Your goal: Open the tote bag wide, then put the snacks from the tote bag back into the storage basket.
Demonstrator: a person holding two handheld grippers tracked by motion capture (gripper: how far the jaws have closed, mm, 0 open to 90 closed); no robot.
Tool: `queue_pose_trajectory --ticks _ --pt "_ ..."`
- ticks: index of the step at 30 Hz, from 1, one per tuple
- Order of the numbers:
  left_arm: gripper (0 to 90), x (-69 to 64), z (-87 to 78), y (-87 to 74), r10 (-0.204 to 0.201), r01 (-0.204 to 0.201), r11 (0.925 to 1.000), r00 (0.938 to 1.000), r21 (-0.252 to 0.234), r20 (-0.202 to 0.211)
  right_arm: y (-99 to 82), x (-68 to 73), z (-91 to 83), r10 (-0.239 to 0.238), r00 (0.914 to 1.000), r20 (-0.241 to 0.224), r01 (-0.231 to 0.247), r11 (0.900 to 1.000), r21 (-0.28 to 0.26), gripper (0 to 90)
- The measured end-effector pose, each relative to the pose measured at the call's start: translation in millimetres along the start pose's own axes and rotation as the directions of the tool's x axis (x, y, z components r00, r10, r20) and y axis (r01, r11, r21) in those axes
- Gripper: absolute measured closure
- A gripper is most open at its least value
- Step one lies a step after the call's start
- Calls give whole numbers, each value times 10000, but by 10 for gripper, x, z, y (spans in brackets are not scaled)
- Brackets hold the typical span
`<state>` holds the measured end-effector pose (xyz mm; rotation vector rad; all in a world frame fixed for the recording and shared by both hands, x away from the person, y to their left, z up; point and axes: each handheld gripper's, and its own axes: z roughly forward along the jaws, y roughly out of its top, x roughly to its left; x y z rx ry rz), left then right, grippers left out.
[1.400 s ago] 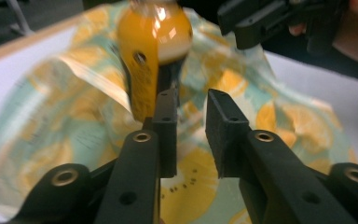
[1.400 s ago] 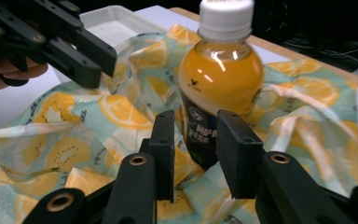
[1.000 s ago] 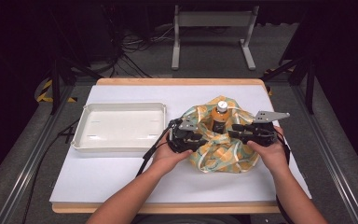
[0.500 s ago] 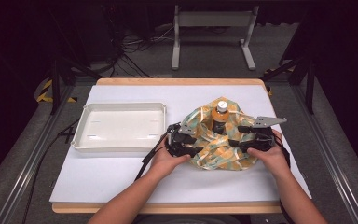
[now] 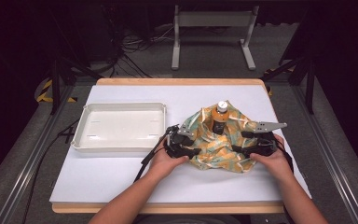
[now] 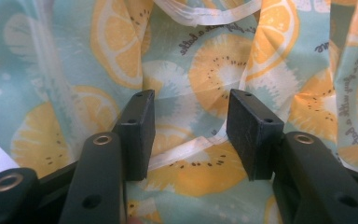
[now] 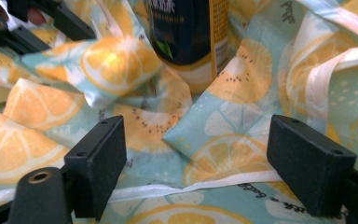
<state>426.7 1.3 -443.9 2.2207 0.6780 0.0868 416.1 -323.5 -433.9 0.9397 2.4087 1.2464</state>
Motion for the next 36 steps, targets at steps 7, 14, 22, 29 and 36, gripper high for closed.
queue_pose_trajectory --ticks 7,14,22,29,36 --pt "520 8 -3 -6 -40 40 10000 10000 8 -3 -43 20 15 -145 9994 325 128 9987 502 212" --pt "499 -14 -80 9 -61 65 9995 9999 -320 107 -82 35 57 -303 9980 560 249 9952 951 214" --pt "473 -58 -336 90 36 3 9922 9995 -1245 310 -30 82 -8 -367 9972 649 327 9976 607 213" --pt "459 -80 -550 219 237 -151 9819 9988 -1887 438 6 124 -81 -414 9975 568 404 9990 196 209" --pt "452 -64 -689 287 318 -192 9732 9982 -2292 516 50 162 -230 -401 9985 370 422 9974 -580 207"
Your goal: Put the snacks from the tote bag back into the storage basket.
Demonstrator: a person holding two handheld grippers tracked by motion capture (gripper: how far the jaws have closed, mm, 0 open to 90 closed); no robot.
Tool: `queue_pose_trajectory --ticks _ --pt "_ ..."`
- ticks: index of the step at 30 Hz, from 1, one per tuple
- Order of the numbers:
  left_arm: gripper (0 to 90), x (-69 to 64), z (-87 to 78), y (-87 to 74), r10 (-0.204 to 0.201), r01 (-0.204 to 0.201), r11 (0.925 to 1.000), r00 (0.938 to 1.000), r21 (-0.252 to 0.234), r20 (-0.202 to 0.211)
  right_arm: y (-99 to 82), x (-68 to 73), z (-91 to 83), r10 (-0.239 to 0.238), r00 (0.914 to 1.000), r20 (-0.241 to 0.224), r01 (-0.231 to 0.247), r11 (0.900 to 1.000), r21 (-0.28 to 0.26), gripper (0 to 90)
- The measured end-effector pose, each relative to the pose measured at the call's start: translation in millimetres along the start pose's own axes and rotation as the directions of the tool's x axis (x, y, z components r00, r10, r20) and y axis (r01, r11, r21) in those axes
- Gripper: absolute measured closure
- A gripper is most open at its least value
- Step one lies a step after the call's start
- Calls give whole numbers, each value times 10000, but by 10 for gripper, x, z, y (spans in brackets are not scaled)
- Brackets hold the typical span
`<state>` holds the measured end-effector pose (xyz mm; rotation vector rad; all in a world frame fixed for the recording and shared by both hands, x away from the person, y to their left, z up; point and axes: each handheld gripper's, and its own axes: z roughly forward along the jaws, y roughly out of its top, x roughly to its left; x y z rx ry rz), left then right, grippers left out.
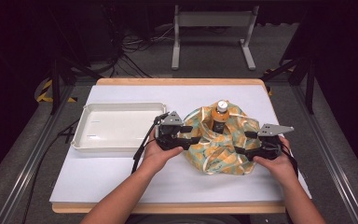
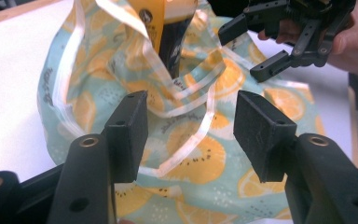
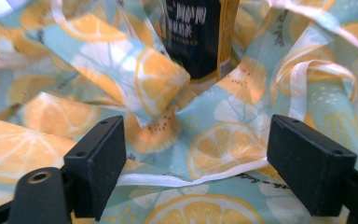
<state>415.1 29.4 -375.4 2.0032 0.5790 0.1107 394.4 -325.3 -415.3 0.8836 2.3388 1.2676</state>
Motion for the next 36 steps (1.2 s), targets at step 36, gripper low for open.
queue_pose_trajectory --ticks 36 --pt "325 195 325 649 545 -501 9828 9983 -1777 200 43 -9 -215 233 9982 -546 -310 9892 -1432 207"
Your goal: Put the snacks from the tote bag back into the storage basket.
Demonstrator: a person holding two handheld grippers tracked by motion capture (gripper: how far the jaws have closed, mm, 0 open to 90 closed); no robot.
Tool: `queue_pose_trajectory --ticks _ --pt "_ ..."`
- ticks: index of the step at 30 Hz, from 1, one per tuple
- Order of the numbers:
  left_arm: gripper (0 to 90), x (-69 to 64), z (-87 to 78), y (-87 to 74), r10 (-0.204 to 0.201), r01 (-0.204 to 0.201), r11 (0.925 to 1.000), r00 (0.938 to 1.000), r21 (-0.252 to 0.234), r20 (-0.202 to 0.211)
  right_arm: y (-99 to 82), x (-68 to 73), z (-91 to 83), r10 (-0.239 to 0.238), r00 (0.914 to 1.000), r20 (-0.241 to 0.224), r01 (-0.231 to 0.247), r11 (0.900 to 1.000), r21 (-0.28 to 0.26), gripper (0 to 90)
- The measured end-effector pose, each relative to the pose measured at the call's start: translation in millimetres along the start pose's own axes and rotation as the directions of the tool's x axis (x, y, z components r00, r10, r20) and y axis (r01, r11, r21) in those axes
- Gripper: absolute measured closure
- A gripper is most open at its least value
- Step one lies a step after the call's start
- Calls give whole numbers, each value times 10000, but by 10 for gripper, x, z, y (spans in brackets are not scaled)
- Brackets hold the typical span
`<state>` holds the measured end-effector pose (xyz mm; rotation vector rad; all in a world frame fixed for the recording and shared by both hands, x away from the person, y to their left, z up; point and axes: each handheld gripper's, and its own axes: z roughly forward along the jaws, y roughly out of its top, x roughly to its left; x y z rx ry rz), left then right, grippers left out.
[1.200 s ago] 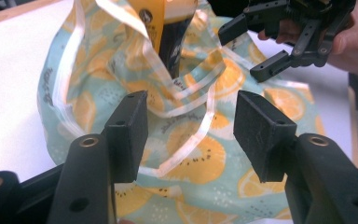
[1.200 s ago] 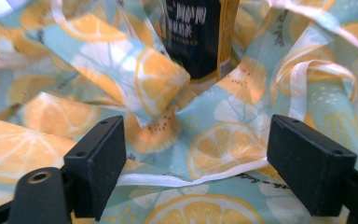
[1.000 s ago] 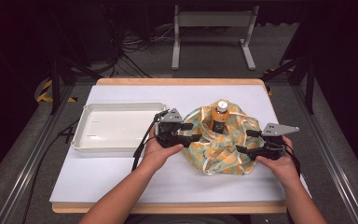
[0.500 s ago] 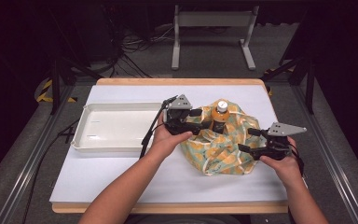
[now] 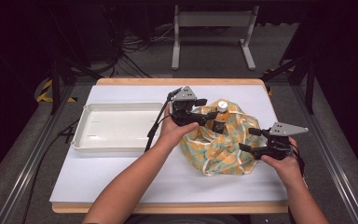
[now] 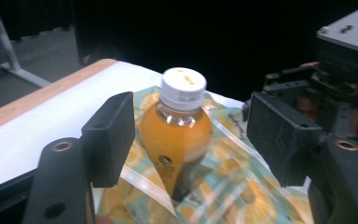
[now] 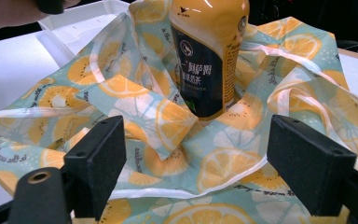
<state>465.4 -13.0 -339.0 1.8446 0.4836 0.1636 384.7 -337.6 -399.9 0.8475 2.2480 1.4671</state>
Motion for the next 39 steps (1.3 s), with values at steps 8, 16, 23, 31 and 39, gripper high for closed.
queue_pose_trajectory --ticks 8,16,23,31,39 --pt "286 83 161 -21 -148 148 9999 9999 -35 -22 -1 1 0 -6 10000 -10 6 10000 -16 206" --pt "270 89 288 -63 -42 47 9996 9999 -288 156 -9 -2 7 -37 10000 -41 37 10000 -9 205" --pt "285 90 394 -64 129 -122 9996 9996 -260 269 -19 3 27 -28 10000 -84 28 10000 57 205" --pt "339 118 452 -79 341 -337 9993 9989 -131 320 -26 7 43 -22 9998 -196 24 10000 87 205" --pt "404 117 494 -78 536 -533 9986 9973 -77 502 -33 1 43 -16 9997 -252 17 10000 47 205"
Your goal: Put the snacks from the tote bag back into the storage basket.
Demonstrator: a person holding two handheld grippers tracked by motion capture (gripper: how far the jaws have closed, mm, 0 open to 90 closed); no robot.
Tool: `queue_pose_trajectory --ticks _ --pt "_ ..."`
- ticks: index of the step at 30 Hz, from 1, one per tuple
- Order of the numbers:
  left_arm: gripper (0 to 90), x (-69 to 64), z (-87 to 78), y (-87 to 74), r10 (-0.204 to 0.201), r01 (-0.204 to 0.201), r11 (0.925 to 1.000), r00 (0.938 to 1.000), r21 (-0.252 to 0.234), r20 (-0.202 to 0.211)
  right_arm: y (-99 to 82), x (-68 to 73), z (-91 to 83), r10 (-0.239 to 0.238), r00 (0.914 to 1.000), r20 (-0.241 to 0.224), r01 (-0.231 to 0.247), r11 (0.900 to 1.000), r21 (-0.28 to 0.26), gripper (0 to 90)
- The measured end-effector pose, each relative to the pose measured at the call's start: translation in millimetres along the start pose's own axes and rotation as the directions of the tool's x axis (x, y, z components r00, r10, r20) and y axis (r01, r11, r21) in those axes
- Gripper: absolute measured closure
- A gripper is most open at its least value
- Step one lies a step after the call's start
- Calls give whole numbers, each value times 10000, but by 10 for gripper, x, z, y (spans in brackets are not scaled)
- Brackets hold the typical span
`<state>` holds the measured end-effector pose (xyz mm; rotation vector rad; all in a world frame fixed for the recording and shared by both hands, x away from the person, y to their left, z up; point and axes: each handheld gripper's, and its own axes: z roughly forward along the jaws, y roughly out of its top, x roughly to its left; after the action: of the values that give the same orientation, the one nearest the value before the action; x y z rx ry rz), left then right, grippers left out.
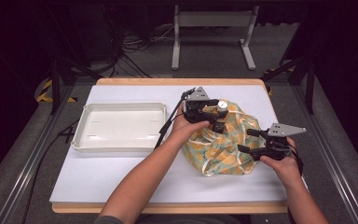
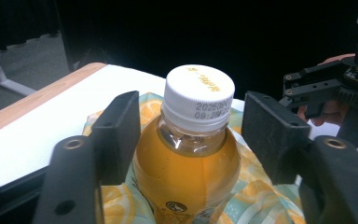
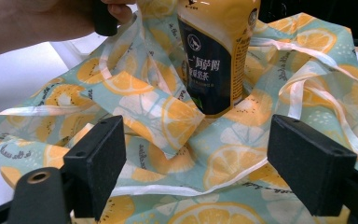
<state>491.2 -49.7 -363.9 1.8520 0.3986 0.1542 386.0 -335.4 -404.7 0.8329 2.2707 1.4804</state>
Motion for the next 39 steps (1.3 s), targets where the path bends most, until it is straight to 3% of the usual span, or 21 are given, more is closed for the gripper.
queue_pose_trajectory --ticks 2,8,22,39 --pt "437 1 0 -1 18 -18 10000 10000 33 -31 -2 1 2 5 10000 -6 -5 10000 -10 205" --pt "575 -48 -31 39 563 -565 9984 9979 -64 -308 -7 -11 -10 100 9999 43 -100 9999 -61 205" --pt "583 -77 -63 66 608 -608 9981 9977 16 -290 -14 -16 -23 189 9998 114 -186 9996 -231 205" --pt "583 -147 -286 382 880 -854 9935 9956 -749 321 -23 -12 -9 181 9998 44 -180 9997 -190 205"
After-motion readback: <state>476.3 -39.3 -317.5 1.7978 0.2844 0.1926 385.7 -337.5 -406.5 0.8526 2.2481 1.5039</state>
